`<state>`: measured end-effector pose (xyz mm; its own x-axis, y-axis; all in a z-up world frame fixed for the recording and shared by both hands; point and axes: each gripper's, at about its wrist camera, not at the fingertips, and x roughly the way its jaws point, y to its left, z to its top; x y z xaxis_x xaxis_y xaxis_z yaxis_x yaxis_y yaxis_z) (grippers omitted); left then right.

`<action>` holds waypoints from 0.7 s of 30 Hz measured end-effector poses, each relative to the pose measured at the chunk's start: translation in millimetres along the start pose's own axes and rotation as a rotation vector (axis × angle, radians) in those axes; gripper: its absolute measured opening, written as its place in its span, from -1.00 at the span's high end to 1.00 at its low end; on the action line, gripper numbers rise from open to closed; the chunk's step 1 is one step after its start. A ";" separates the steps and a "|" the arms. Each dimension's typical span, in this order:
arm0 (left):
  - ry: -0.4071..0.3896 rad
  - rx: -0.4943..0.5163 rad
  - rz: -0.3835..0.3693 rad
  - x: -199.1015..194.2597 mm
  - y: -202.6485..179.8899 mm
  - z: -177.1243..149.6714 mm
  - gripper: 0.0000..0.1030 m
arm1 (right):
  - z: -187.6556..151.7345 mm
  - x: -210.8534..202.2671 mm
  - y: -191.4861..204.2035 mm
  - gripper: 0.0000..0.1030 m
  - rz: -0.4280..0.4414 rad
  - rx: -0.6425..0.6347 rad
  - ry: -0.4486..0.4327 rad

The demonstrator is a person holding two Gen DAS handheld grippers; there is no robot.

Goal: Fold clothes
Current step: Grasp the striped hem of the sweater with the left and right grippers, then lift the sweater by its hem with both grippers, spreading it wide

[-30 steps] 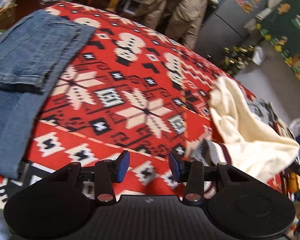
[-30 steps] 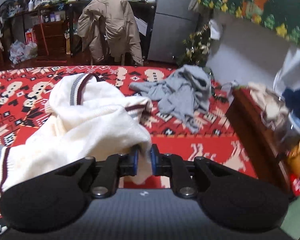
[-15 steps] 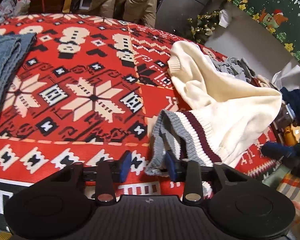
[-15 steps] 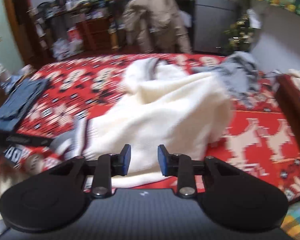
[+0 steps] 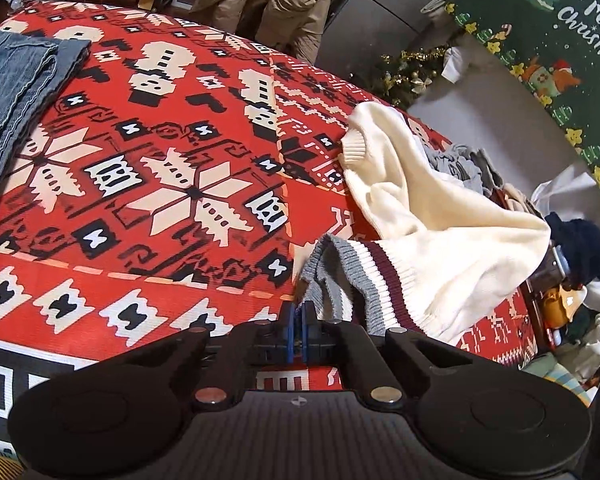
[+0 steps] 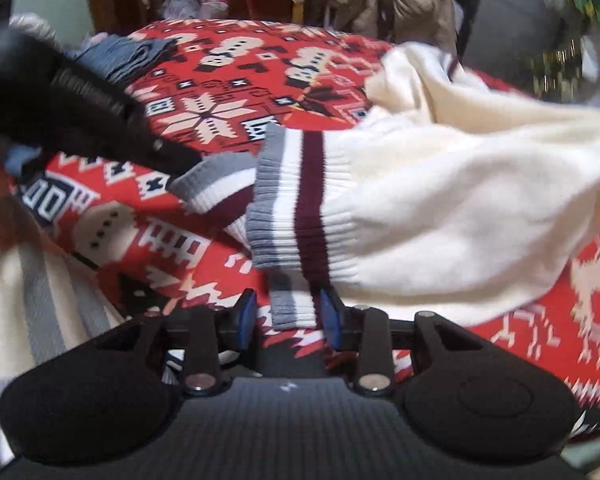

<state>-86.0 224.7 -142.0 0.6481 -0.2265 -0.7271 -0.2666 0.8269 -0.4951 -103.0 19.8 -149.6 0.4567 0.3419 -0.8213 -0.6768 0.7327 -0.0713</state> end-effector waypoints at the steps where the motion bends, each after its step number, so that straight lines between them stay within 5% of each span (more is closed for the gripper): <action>1: -0.004 0.005 0.009 -0.3 -0.4 -0.2 0.93 | -0.9 -0.1 1.7 0.60 -0.017 -0.014 -0.002; 3: -0.016 0.021 0.038 -1.5 -2.1 -1.0 0.93 | -0.3 -6.4 -5.3 0.92 -0.010 0.020 -0.009; 5: -0.027 0.030 0.056 -2.9 -2.8 -1.5 0.96 | 0.7 -17.7 -17.7 0.94 -0.019 0.072 -0.023; 13: -0.018 0.029 0.044 -2.8 -2.0 -0.9 0.98 | -4.6 -50.9 -99.6 0.94 -0.061 0.352 -0.050; 19: 0.038 0.003 0.003 -0.2 1.4 -2.6 0.85 | -14.4 -41.1 -107.1 0.88 -0.006 0.399 -0.012; 21: 0.046 0.002 0.006 0.1 1.2 -3.6 0.84 | -16.3 -38.2 -107.7 0.68 0.024 0.422 -0.006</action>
<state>-88.8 223.8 -144.3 0.6129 -0.2454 -0.7511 -0.2690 0.8290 -0.4903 -57.0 -81.8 -119.8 0.4481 0.3645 -0.8163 -0.3924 0.9006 0.1868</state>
